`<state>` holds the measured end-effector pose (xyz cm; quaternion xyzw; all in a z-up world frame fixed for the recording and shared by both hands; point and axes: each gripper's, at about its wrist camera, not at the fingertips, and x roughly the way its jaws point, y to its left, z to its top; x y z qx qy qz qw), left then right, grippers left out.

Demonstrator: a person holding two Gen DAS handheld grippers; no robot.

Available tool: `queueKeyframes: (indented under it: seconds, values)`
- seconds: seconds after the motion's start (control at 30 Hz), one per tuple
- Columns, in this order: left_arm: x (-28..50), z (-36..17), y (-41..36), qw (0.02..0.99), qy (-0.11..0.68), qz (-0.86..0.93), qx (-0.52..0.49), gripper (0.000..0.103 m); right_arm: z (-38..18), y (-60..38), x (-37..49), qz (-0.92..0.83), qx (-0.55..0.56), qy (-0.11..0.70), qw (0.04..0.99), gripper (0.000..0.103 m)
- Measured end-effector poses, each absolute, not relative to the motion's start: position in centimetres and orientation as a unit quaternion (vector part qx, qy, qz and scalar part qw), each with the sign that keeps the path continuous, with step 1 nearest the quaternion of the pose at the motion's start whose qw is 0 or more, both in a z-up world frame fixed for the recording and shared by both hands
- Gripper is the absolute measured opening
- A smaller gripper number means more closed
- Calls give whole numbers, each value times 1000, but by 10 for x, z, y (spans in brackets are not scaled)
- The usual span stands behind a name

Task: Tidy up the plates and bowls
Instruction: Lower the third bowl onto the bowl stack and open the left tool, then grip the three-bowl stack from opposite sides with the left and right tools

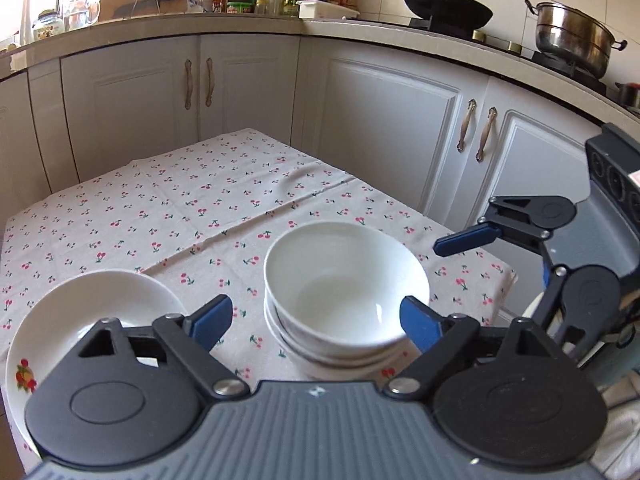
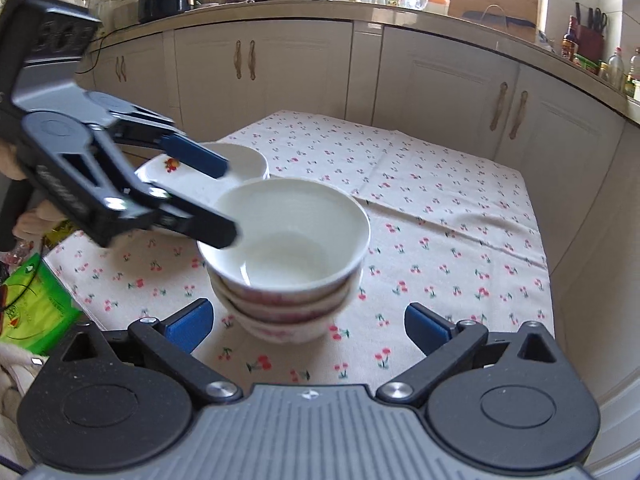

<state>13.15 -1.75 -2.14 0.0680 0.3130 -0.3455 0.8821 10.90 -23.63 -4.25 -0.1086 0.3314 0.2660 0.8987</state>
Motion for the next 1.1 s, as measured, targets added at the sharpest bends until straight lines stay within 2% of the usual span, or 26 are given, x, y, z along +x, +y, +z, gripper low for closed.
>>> queueKeyframes:
  seconds: [0.3,1.1]
  values:
    - [125,-51,-16,873,318,-353,112,91,-74,-230,112,271,-119,334,895,103]
    - [161,-79,-36,804,354,-434,199,90,-74,-221,165,382,-202,368,823,102]
